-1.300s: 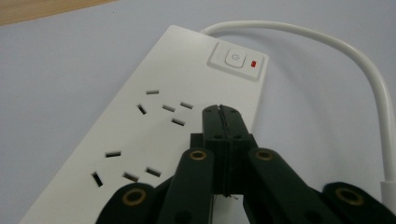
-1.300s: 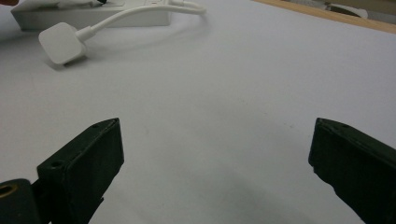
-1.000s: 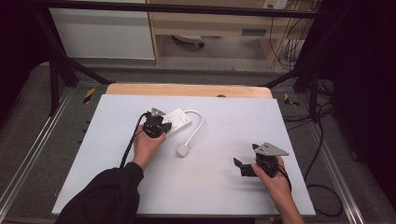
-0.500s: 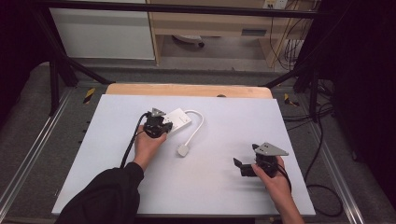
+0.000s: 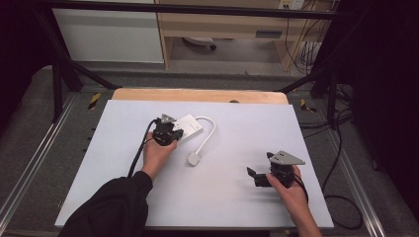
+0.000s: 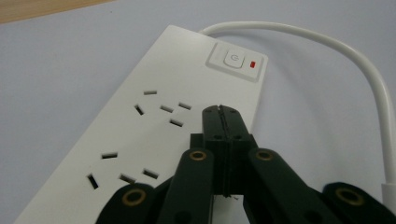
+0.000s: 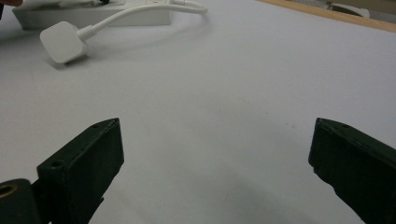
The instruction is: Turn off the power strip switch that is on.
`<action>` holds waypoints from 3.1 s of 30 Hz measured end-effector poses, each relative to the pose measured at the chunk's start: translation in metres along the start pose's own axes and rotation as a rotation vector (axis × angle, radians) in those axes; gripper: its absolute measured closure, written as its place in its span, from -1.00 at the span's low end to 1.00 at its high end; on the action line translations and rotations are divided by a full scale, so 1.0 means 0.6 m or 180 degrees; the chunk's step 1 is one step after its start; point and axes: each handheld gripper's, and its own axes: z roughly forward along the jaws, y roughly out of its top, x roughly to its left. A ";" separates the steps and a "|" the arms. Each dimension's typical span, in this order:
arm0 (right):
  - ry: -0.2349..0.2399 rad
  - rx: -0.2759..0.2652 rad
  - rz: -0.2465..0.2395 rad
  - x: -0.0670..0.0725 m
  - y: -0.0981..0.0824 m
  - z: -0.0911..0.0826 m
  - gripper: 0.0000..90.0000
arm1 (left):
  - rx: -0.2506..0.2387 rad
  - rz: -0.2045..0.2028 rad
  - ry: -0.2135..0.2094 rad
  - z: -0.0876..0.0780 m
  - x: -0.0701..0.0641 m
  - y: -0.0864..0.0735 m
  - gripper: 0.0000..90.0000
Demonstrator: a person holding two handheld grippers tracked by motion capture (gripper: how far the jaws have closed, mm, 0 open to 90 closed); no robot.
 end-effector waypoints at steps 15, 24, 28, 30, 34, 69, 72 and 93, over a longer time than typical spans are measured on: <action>0.0006 -0.0003 -0.0006 0.000 0.000 0.000 -0.92 | -0.0023 0.0012 -0.0017 0.003 -0.001 0.005 1.00; 0.0007 -0.0006 -0.0006 0.000 0.000 0.000 -0.92 | -0.0070 0.0011 -0.0016 0.002 0.000 0.006 1.00; 0.0008 -0.0005 -0.0008 0.000 0.000 0.000 -0.92 | -0.0154 0.0028 -0.0045 0.000 0.000 0.009 1.00; 0.0007 -0.0004 -0.0008 0.000 0.000 0.000 -0.92 | -0.0189 0.0046 -0.0045 -0.001 -0.001 0.010 1.00; 0.0009 -0.0004 -0.0008 0.000 0.000 0.000 -0.92 | -0.0240 0.0061 -0.0053 -0.001 -0.002 0.011 0.94; 0.0015 0.0006 -0.0017 0.001 0.000 0.001 -0.92 | -0.0570 -0.0013 -0.0042 0.000 -0.006 0.020 -0.82; 0.0014 0.0003 -0.0015 0.001 0.000 0.001 -0.93 | -0.0607 -0.0019 -0.0025 -0.001 -0.007 0.025 -0.83; 0.0020 0.0002 0.0025 0.000 0.000 0.001 -0.94 | -0.0780 -0.0088 -0.0066 -0.024 -0.008 0.039 -0.84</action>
